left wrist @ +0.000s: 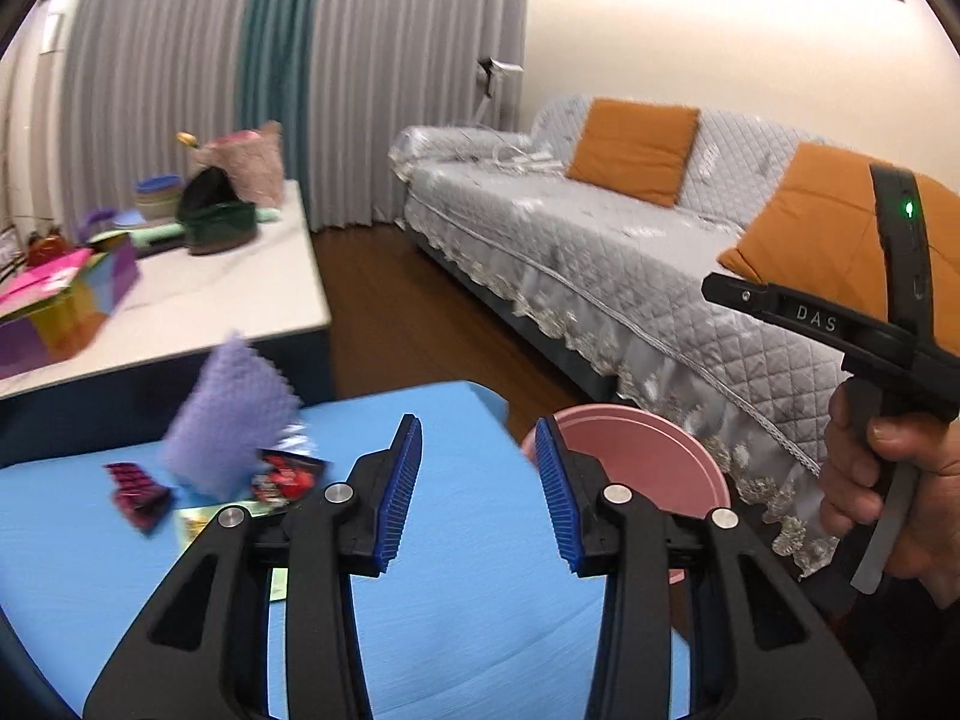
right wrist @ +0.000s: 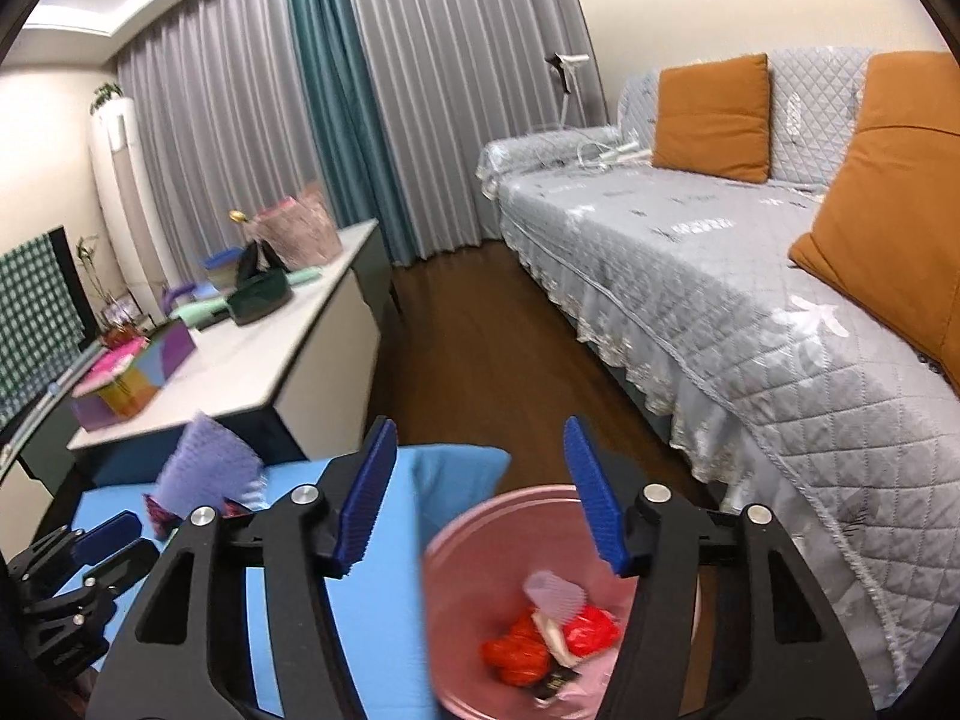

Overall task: Collect trash
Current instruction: 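Move both open tools back over the table toward the packets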

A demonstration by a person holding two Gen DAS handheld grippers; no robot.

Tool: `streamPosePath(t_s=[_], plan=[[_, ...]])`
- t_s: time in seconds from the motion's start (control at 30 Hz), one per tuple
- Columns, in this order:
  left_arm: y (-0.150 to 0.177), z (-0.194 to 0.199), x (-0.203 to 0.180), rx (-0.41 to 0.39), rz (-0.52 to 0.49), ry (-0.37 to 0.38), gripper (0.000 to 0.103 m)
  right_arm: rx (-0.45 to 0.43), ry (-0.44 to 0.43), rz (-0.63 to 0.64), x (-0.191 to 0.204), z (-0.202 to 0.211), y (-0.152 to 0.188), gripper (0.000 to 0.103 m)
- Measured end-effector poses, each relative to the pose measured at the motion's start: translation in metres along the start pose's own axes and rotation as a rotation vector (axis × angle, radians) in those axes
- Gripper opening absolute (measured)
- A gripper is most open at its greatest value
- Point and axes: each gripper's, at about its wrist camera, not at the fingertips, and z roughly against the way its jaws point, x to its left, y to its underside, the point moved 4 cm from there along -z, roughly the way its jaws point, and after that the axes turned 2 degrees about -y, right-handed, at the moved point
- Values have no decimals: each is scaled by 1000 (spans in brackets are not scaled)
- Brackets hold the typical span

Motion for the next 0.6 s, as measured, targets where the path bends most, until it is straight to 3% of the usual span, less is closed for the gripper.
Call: streamPosePath(t_s=[0.13, 0.27, 0.6], plan=[[11, 16, 35, -25, 44, -56, 39, -27, -10, 59, 29, -1, 4, 52], [30, 19, 76, -20, 105, -141, 39, 16, -52, 65, 47, -8, 11, 47], [61, 22, 163, 23, 259, -249, 39, 131, -153, 124, 108, -51, 42, 47]])
